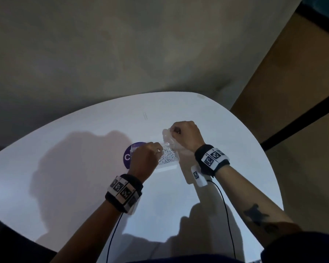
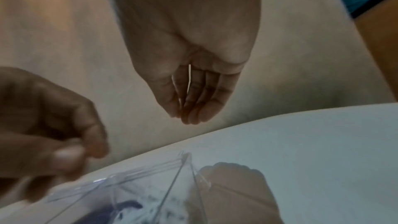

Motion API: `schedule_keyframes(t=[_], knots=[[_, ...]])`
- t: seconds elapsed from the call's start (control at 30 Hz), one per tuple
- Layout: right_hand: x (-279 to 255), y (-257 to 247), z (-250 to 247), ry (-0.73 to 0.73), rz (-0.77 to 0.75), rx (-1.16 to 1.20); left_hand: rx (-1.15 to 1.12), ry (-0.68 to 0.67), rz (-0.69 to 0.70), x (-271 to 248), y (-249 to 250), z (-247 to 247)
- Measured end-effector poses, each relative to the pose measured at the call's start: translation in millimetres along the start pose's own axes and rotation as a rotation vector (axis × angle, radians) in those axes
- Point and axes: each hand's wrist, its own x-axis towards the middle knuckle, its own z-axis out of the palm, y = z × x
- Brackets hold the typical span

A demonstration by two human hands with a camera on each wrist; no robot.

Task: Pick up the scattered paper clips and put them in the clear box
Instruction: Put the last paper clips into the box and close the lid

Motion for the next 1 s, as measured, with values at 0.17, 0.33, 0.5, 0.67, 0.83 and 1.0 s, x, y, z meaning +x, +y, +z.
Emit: schedule_keyframes(t=[0.17, 0.33, 0.5, 0.67, 0.83, 1.0], knots=[[65, -28, 9, -0.16, -0.124, -0.203, -0.072, 0.08, -0.257, -18, -8, -21], [121, -42, 36, -0.262, -0.115, -0.314, -0.091, 0.116, -0.294, -37, -22, -24], [157, -44, 65, -0.336, -0.023, -0.336, -0.126, 0.092, -0.312, -57, -31, -20], [178, -53, 82, -0.339, -0.058, -0.433, -0.183, 0.088, -0.336, -67, -33, -20], [182, -60, 88, -0.361, -0.069, -0.47, -0.22, 0.113, -0.353, -67, -35, -21], [180, -64, 82, -0.452, -0.084, -0.474, -0.225, 0.152, -0.348, -67, -38, -22]])
